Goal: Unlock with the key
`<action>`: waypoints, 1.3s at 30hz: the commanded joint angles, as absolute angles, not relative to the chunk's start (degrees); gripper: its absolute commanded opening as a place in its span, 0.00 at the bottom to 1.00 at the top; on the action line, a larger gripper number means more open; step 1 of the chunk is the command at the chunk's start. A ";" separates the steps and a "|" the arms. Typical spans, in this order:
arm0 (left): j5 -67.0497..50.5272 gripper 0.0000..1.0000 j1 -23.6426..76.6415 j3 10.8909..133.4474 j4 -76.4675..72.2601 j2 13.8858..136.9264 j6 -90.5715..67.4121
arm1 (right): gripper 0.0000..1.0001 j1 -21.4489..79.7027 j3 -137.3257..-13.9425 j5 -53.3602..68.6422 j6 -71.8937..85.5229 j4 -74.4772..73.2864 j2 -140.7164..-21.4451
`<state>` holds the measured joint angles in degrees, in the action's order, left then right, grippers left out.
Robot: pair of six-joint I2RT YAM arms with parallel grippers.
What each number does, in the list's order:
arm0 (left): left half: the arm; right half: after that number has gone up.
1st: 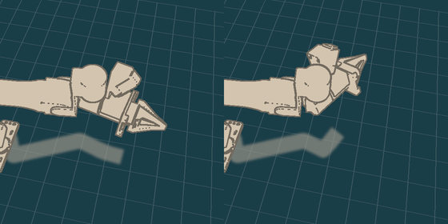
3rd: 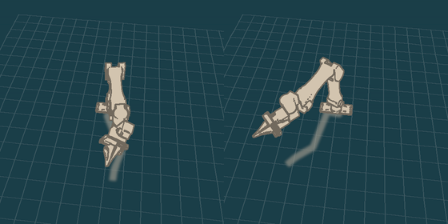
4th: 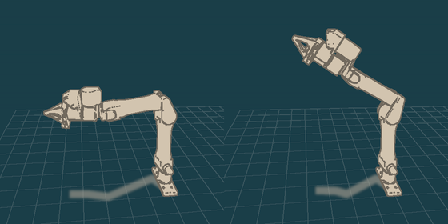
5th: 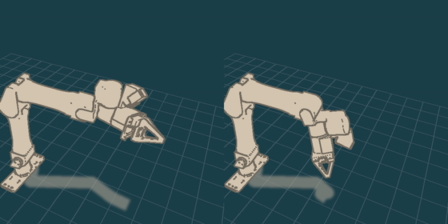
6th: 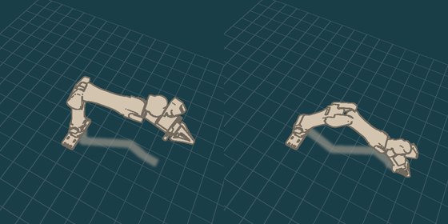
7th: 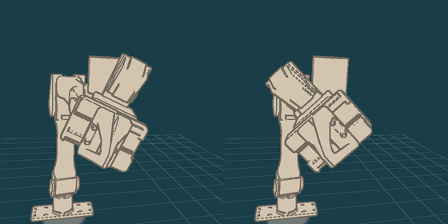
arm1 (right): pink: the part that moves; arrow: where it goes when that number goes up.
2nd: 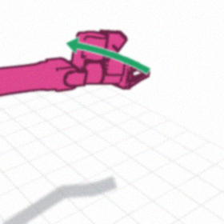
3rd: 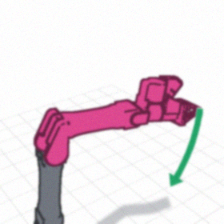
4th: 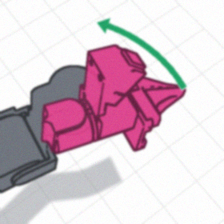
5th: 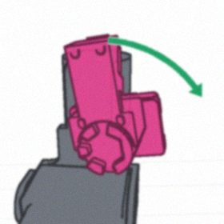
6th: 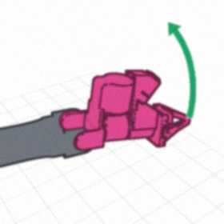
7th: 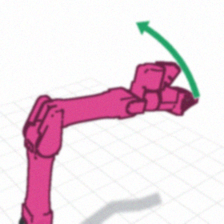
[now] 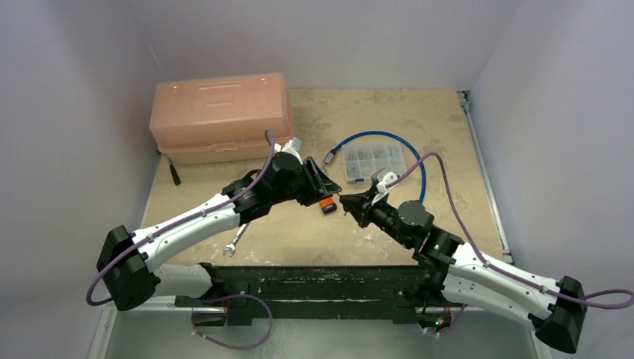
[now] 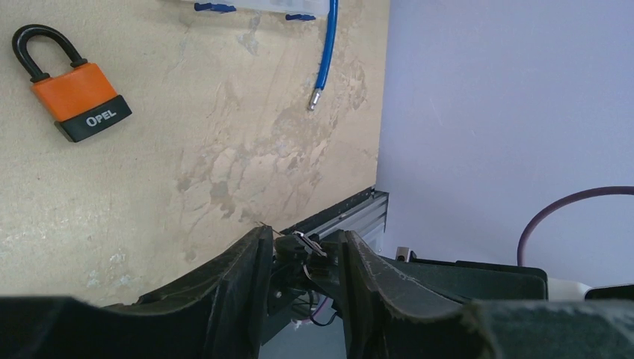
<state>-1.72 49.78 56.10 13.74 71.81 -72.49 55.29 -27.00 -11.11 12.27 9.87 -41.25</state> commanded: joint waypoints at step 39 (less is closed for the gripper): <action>4.77 0.00 49.36 47.49 -7.04 62.83 -60.60 | 0.73 54.50 -31.20 -2.12 30.14 14.93 -44.09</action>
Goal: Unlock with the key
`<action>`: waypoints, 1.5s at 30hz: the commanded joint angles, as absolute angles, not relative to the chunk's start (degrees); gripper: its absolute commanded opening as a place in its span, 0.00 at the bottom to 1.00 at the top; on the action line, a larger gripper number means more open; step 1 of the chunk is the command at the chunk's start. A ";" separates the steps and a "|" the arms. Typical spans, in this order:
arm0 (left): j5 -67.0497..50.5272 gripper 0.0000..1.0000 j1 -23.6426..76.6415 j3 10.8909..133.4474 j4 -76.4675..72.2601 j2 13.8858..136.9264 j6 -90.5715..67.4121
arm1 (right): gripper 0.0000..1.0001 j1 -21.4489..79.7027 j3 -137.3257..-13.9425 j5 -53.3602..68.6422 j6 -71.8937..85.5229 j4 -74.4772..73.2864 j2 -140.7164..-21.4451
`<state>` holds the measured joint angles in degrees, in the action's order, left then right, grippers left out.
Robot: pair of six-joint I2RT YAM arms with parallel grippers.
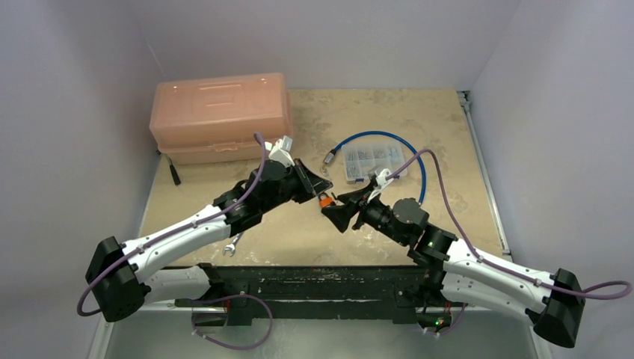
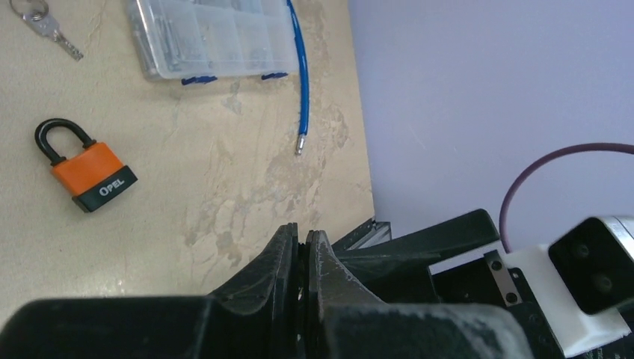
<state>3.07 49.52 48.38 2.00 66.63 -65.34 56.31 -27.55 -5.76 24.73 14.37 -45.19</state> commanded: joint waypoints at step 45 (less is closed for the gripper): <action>-5.95 0.00 49.33 49.70 -18.16 51.60 -46.44 | 0.52 44.12 -26.33 15.56 63.10 54.93 -50.80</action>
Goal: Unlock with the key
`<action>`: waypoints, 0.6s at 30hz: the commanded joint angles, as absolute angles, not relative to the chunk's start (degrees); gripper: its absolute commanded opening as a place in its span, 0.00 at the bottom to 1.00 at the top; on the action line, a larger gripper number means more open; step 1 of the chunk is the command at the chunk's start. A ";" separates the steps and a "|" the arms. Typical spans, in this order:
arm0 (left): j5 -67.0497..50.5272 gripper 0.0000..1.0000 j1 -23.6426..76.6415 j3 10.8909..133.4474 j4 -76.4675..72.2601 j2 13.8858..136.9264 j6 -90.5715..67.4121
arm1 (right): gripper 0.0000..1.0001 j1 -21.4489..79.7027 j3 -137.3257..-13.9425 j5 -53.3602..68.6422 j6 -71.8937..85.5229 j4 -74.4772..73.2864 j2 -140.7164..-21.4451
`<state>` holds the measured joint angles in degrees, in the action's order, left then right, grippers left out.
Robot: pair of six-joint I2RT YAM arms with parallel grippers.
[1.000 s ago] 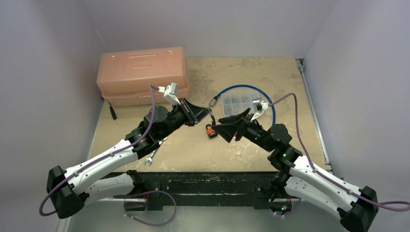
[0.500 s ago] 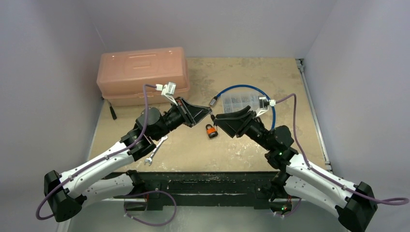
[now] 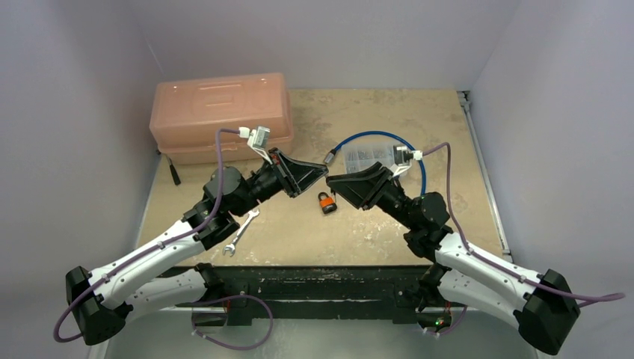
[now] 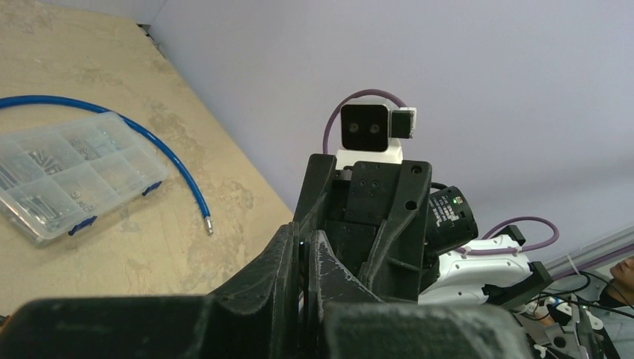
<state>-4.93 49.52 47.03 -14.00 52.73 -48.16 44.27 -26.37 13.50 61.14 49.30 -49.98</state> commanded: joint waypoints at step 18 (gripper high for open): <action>-5.91 0.00 49.31 50.10 -18.63 51.73 -46.48 | 0.37 44.12 -26.02 16.17 63.28 57.00 -52.29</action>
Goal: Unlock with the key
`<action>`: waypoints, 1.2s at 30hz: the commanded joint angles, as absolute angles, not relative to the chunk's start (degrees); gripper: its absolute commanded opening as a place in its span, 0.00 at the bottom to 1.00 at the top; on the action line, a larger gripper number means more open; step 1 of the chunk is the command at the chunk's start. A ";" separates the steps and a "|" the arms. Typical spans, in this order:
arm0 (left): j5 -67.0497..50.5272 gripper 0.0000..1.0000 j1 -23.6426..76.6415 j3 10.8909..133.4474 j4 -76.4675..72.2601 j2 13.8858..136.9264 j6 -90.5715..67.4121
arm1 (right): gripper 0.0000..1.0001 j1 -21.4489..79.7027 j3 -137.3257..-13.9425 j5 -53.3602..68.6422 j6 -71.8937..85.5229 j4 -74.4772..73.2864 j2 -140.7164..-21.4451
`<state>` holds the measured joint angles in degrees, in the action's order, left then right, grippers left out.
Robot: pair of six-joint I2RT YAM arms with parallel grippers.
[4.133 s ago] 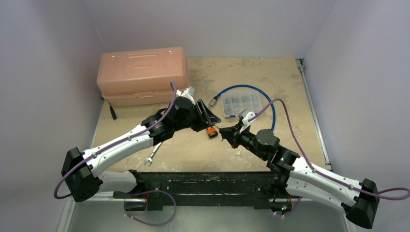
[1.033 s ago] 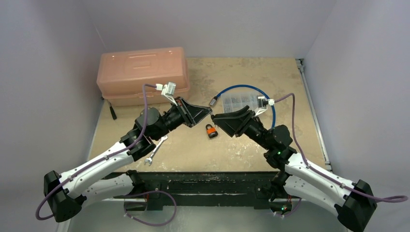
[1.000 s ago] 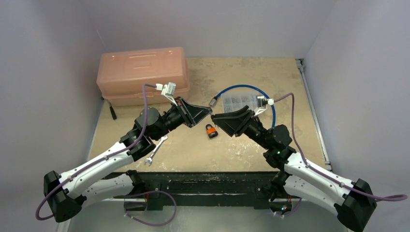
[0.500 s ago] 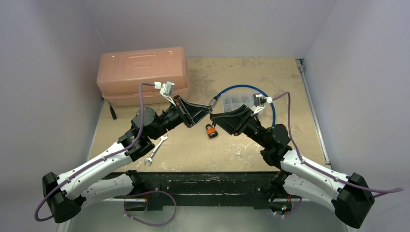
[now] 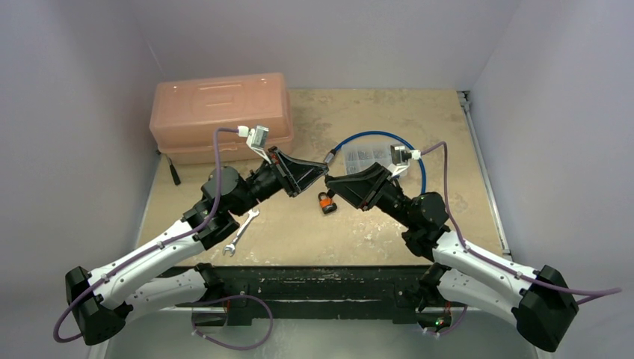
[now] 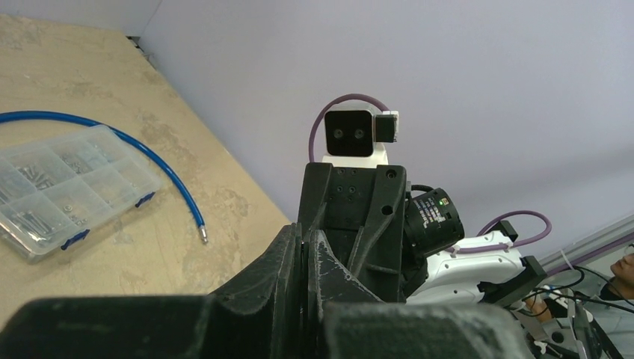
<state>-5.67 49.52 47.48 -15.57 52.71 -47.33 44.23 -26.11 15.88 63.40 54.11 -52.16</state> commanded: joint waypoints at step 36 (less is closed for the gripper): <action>-0.41 0.85 49.32 51.28 -8.16 48.91 -43.86 | 0.00 44.09 -26.47 15.81 60.70 51.48 -51.81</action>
